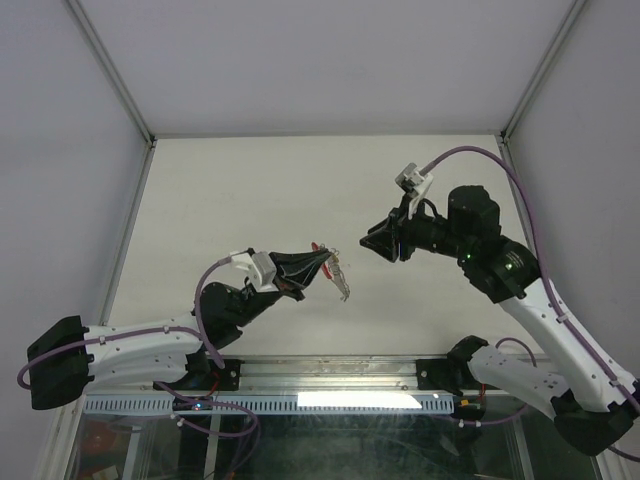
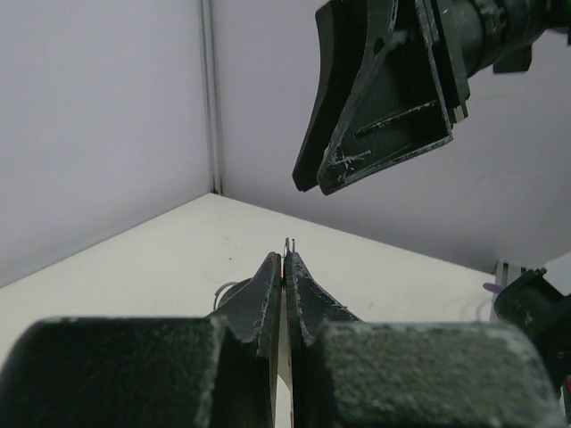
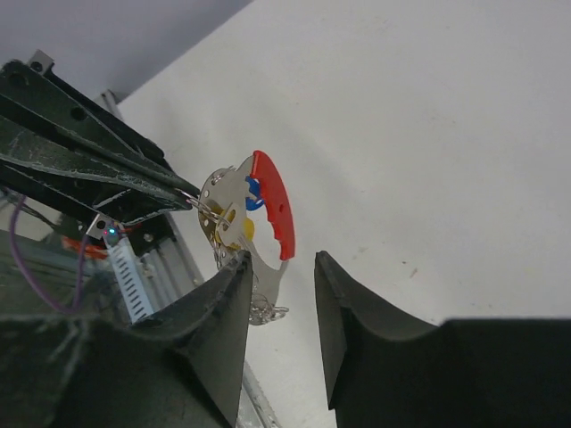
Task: Put the keys on the keyring
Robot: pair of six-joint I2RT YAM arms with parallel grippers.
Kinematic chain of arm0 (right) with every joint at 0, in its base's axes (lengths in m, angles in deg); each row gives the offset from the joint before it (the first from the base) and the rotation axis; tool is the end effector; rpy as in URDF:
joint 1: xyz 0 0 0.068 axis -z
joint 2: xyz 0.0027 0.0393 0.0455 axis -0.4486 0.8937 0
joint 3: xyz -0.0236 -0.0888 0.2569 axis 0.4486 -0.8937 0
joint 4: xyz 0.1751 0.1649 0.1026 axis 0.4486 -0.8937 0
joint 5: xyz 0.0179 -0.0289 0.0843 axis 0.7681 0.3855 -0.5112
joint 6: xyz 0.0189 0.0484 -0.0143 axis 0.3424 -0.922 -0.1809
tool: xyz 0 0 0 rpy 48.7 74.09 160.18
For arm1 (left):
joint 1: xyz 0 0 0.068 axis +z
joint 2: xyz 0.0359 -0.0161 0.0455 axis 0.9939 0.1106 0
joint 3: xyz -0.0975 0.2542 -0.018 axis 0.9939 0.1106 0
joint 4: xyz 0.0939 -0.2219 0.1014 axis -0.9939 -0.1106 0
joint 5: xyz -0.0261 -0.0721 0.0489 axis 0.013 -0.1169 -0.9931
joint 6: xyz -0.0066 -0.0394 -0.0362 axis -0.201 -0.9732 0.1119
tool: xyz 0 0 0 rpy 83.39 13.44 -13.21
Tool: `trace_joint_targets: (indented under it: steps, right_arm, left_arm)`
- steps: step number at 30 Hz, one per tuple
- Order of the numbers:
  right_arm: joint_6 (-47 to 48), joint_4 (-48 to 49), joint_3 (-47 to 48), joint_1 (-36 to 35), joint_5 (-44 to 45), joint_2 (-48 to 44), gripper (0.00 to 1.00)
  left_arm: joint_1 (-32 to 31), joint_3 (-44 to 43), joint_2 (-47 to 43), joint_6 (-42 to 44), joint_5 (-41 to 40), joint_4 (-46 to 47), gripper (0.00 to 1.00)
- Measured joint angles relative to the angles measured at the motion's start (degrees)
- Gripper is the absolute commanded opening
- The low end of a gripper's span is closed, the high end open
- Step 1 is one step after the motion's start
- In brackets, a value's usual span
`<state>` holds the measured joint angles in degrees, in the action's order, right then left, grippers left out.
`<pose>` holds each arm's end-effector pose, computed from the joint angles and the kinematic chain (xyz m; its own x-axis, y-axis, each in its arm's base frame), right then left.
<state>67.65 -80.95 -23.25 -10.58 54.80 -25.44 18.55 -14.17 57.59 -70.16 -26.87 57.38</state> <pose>0.1361 0.1211 0.3950 -0.3117 -0.1740 -0.9341 -0.8349 0.5195 0.1818 0.0906 -0.1819 0.2798 0.2100 -0.2795 -0.9369 0.8213 0.5703 0.0140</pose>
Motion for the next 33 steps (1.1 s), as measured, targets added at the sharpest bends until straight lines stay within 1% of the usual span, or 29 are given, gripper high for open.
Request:
trace_joint_targets:
  steps: [3,7,12,16,20,26,33]
  right_arm:
    - [-4.6,4.0,-2.0,3.0,-6.9,0.0,0.31]
    - [-9.5,9.3,-4.2,4.4,-14.3,0.3,0.33]
    - [-13.6,13.6,-5.2,4.4,-19.5,2.0,0.34]
    - [-16.2,16.1,-5.7,4.4,-21.0,3.2,0.33]
    - [-18.6,18.7,-7.1,4.4,-21.9,3.6,0.27]
    - [-20.0,19.2,-7.5,4.3,-22.3,4.3,0.24]
    - [-20.3,19.3,-8.0,2.7,-22.2,5.1,0.21]
  left_arm:
    - [0.4,0.7,-0.2,-1.8,0.0,2.6,0.00]
    - [0.7,1.1,-0.3,-3.5,0.1,4.7,0.00]
    - [0.7,1.1,-0.3,-4.1,0.6,6.0,0.00]
    - [0.7,1.1,-0.3,-4.6,1.5,6.3,0.00]
    - [0.7,1.1,-0.3,-4.9,2.0,6.5,0.00]
    - [0.7,1.1,-0.3,-4.9,2.5,6.5,0.00]
    - [0.7,1.1,-0.3,-4.9,3.2,6.5,0.00]
